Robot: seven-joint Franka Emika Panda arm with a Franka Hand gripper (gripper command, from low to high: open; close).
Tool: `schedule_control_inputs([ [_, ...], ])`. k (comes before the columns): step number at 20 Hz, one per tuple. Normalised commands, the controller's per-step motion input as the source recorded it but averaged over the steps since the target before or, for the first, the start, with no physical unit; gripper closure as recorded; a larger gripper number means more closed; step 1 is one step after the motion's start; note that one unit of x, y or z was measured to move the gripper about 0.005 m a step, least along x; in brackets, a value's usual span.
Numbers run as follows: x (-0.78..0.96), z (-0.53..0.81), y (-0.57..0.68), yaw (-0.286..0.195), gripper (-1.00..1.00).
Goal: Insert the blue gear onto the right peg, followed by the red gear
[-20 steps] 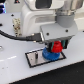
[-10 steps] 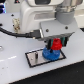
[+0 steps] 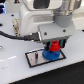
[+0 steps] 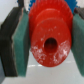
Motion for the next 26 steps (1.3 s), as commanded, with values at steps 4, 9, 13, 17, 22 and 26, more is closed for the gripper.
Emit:
schedule_control_inputs([
  [4,0.4,0.29,-0.01,0.0,1.0],
  [9,0.36,0.28,-0.13,0.0,1.0],
  [13,0.17,-0.04,-0.08,0.0,1.0],
  [17,0.1,-0.02,-0.04,0.0,1.0],
  [22,0.07,-0.03,-0.04,0.0,1.0],
  [26,0.05,0.07,-0.01,0.0,1.0],
])
